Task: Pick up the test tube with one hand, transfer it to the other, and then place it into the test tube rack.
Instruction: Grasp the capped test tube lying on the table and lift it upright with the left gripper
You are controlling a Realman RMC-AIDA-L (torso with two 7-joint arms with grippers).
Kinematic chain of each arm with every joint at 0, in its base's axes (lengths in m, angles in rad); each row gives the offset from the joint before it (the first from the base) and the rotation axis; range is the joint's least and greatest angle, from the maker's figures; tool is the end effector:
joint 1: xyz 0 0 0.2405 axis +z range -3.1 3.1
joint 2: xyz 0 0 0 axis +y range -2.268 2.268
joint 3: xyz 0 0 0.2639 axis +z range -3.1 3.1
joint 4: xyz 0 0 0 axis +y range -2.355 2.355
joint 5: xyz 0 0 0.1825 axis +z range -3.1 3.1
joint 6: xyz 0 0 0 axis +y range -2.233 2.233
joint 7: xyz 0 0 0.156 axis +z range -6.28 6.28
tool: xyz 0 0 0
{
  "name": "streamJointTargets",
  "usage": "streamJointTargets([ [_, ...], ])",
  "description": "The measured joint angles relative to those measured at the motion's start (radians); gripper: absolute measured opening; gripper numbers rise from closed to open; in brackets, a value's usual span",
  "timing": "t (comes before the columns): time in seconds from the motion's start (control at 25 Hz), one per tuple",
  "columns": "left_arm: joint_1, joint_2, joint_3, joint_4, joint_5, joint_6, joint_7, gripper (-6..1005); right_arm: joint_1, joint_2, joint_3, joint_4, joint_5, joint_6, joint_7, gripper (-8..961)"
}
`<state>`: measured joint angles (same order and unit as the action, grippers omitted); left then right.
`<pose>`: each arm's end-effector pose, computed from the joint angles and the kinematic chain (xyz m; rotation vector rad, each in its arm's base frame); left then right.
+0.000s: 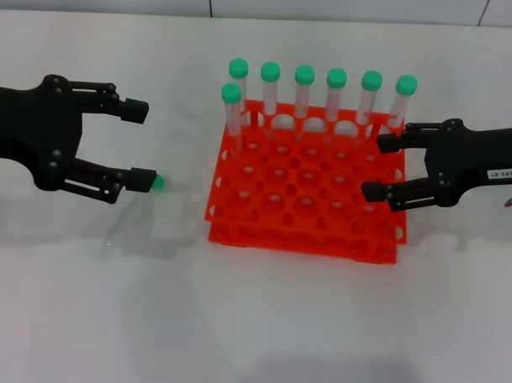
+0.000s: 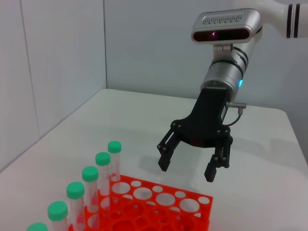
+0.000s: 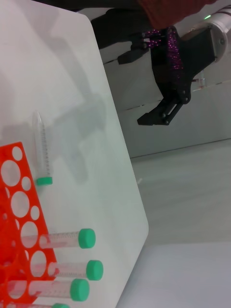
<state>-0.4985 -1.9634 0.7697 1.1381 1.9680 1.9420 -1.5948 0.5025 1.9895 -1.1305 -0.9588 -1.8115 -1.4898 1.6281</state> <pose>-0.2128 0.2973 0.0738 -2.9616 -0.2411 -0.4926 0.2064 0.3297 0.0044 -2.8763 0.4157 0.4956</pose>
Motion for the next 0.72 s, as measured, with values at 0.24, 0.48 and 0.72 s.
streamJointTargets([
  [0.24, 0.0, 0.0, 0.002, 0.001, 0.0, -0.001, -0.002, 884, -0.001, 0.0, 0.0, 0.0, 0.0, 0.0, 0.0, 841],
  [0.48, 0.0, 0.0, 0.001, 0.002, 0.0, -0.002, -0.003, 883, -0.002, 0.001, 0.0, 0.0, 0.0, 0.0, -0.001, 841],
  [0.72, -0.011, 0.024, -0.001, 0.006, 0.049, -0.023, -0.081, 883, -0.005, 0.005, 0.0, 0.001, 0.0, 0.0, -0.001, 841],
])
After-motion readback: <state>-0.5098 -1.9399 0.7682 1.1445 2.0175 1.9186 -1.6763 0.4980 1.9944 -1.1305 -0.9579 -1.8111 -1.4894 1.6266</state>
